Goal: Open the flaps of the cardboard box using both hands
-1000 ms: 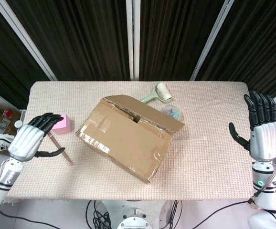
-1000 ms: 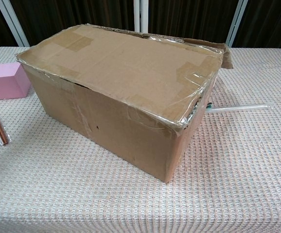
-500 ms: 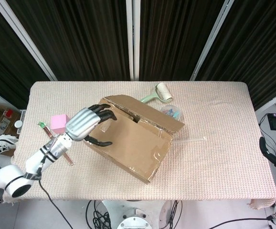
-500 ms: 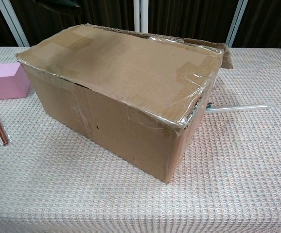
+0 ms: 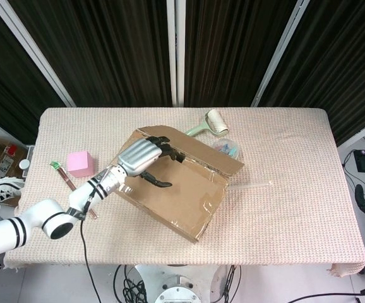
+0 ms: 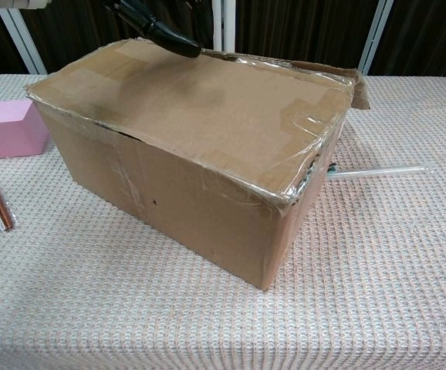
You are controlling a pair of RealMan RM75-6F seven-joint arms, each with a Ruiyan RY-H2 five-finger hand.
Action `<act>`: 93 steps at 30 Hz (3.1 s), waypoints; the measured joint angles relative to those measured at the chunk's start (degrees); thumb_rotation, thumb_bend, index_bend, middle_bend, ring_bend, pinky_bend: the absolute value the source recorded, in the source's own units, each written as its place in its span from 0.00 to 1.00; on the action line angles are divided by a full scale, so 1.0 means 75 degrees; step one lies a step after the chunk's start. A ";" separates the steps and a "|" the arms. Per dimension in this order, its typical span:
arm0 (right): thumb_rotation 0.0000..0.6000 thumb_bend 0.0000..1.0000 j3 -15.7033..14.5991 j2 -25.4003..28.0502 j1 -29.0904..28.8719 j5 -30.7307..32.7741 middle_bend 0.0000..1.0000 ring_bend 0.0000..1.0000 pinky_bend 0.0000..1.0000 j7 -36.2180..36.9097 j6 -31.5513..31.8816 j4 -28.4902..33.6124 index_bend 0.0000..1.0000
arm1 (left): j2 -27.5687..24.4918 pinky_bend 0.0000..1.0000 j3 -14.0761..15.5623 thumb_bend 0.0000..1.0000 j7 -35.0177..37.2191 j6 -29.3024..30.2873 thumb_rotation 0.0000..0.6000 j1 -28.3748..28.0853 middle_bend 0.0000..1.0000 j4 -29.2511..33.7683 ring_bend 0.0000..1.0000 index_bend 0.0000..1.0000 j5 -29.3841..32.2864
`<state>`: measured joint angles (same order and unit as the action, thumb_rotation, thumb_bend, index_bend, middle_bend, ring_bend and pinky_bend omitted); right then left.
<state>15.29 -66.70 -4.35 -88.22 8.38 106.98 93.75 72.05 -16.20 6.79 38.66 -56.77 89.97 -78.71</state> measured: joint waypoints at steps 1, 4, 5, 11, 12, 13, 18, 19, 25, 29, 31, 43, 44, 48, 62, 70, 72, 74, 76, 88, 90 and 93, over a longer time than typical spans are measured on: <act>1.00 0.23 0.0014 0.0004 0.0004 0.0017 0.00 0.00 0.00 0.0028 -0.0014 -0.0011 0.00 | 0.0042 0.23 0.0004 0.09 -0.0021 -0.0048 0.47 -0.0059 0.31 -0.0077 0.12 0.35 0.0082; 1.00 0.23 0.0047 0.0006 0.0006 0.0044 0.00 0.00 0.00 0.0075 -0.0046 -0.0045 0.00 | 0.0127 0.23 0.0018 0.09 -0.0052 -0.0149 0.46 -0.0190 0.31 -0.0232 0.13 0.35 0.0240; 1.00 0.23 0.0052 0.0005 0.0006 0.0050 0.00 0.00 0.00 0.0089 -0.0058 -0.0056 0.00 | 0.0150 0.23 0.0026 0.09 -0.0061 -0.0169 0.46 -0.0219 0.31 -0.0271 0.12 0.35 0.0273; 1.00 0.23 0.0092 -0.0011 -0.0004 0.0090 0.00 0.00 0.00 0.0175 -0.0137 -0.0117 0.00 | 0.0271 0.23 0.0156 0.09 -0.0131 -0.0385 0.45 -0.0380 0.33 -0.0522 0.12 0.35 0.0496; 1.00 0.23 0.0099 -0.0011 -0.0004 0.0094 0.00 0.00 0.00 0.0183 -0.0142 -0.0124 0.00 | 0.0279 0.23 0.0186 0.09 -0.0149 -0.0420 0.45 -0.0403 0.33 -0.0548 0.12 0.36 0.0524; 1.00 0.23 0.0108 -0.0010 -0.0002 0.0102 0.00 0.00 0.00 0.0197 -0.0146 -0.0133 0.00 | 0.0284 0.23 0.0216 0.09 -0.0168 -0.0445 0.45 -0.0427 0.34 -0.0564 0.13 0.36 0.0558; 1.00 0.23 0.0156 -0.0012 0.0008 0.0168 0.00 0.00 0.00 0.0279 -0.0172 -0.0171 0.00 | 0.0214 0.23 0.0248 0.09 -0.0169 -0.0427 0.41 -0.0452 0.40 -0.0517 0.12 0.37 0.0620; 1.00 0.23 0.0159 -0.0018 0.0006 0.0177 0.00 0.00 0.00 0.0287 -0.0192 -0.0183 0.00 | 0.0176 0.23 0.0254 0.09 -0.0174 -0.0420 0.40 -0.0458 0.41 -0.0488 0.12 0.37 0.0619; 1.00 0.23 0.0166 -0.0082 -0.0021 0.0217 0.00 0.00 0.00 0.0340 -0.0294 -0.0253 0.00 | 0.0091 0.23 0.0278 0.09 -0.0139 -0.0297 0.34 -0.0472 0.43 -0.0401 0.13 0.38 0.0569; 1.00 0.23 0.0164 -0.0112 -0.0025 0.0204 0.00 0.00 0.00 0.0344 -0.0310 -0.0290 0.00 | 0.0051 0.23 0.0334 0.09 -0.0153 -0.0426 0.33 -0.0526 0.48 -0.0401 0.13 0.38 0.0626; 1.00 0.23 0.0178 -0.0112 -0.0019 0.0227 0.00 0.00 0.00 0.0359 -0.0312 -0.0303 0.00 | 0.0013 0.23 0.0337 0.09 -0.0135 -0.0419 0.32 -0.0529 0.50 -0.0358 0.13 0.38 0.0651; 1.00 0.23 0.0215 -0.0144 -0.0051 0.0223 0.00 0.00 0.00 0.0383 -0.0381 -0.0332 0.00 | -0.0767 0.23 0.0167 0.09 0.0270 0.0171 0.30 -0.0282 0.57 0.0498 0.15 0.33 0.0363; 1.00 0.23 0.0214 -0.0147 -0.0054 0.0217 0.00 0.00 0.00 0.0383 -0.0384 -0.0330 0.00 | -0.0862 0.23 0.0167 0.09 0.0289 0.0189 0.29 -0.0254 0.58 0.0593 0.16 0.33 0.0349; 1.00 0.23 0.0208 -0.0160 -0.0069 0.0166 0.00 0.00 0.00 0.0356 -0.0384 -0.0311 0.00 | -0.1288 0.23 0.0197 0.09 0.0357 0.0280 0.29 -0.0089 0.61 0.0998 0.17 0.33 0.0307; 1.00 0.23 0.0145 -0.0247 -0.0177 -0.0036 0.00 0.00 0.00 0.0026 -0.0463 -0.0181 0.00 | -0.2972 0.23 0.0359 0.09 0.0795 0.1408 0.27 0.0992 0.65 0.2399 0.19 0.31 -0.0427; 1.00 0.23 0.0089 -0.0292 -0.0242 -0.0156 0.00 0.00 0.00 -0.0181 -0.0522 -0.0054 0.00 | -0.3738 0.23 0.0857 0.09 0.1133 0.2098 0.27 0.1839 0.67 0.2805 0.20 0.30 -0.1275; 1.00 0.23 0.0076 -0.0305 -0.0253 -0.0162 0.00 0.00 0.00 -0.0205 -0.0545 -0.0046 0.00 | -0.3911 0.23 0.0953 0.09 0.1189 0.2186 0.26 0.2003 0.67 0.2863 0.21 0.30 -0.1351; 1.00 0.23 0.0068 -0.0319 -0.0263 -0.0163 0.00 0.00 0.00 -0.0217 -0.0565 -0.0046 0.00 | -0.4082 0.23 0.1035 0.09 0.1249 0.2313 0.24 0.2169 0.68 0.2900 0.21 0.30 -0.1432; 1.00 0.23 0.0056 -0.0334 -0.0275 -0.0165 0.00 0.00 0.00 -0.0227 -0.0591 -0.0046 0.00 | -0.4238 0.23 0.1084 0.09 0.1324 0.2444 0.22 0.2311 0.69 0.2919 0.22 0.30 -0.1463; 1.00 0.23 0.0017 -0.0265 -0.0235 -0.0199 0.00 0.00 0.00 -0.0210 -0.0573 -0.0038 0.00 | -0.4460 0.23 0.1373 0.09 0.1587 0.2402 0.17 0.2796 0.68 0.2841 0.24 0.30 -0.1304; 1.00 0.23 0.0002 -0.0244 -0.0226 -0.0224 0.00 0.00 0.00 -0.0233 -0.0567 -0.0009 0.00 | -0.4403 0.23 0.1359 0.09 0.1647 0.2513 0.15 0.2840 0.60 0.2800 0.24 0.29 -0.1304; 1.00 0.23 -0.0016 -0.0237 -0.0206 -0.0245 0.00 0.00 0.00 -0.0253 -0.0541 0.0029 0.00 | -0.4201 0.24 0.1286 0.09 0.1725 0.2674 0.15 0.2867 0.43 0.2747 0.23 0.26 -0.1281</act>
<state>15.17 -68.48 -5.90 -90.06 6.48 102.92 93.97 40.55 -6.56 19.73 58.71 -35.26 110.58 -88.32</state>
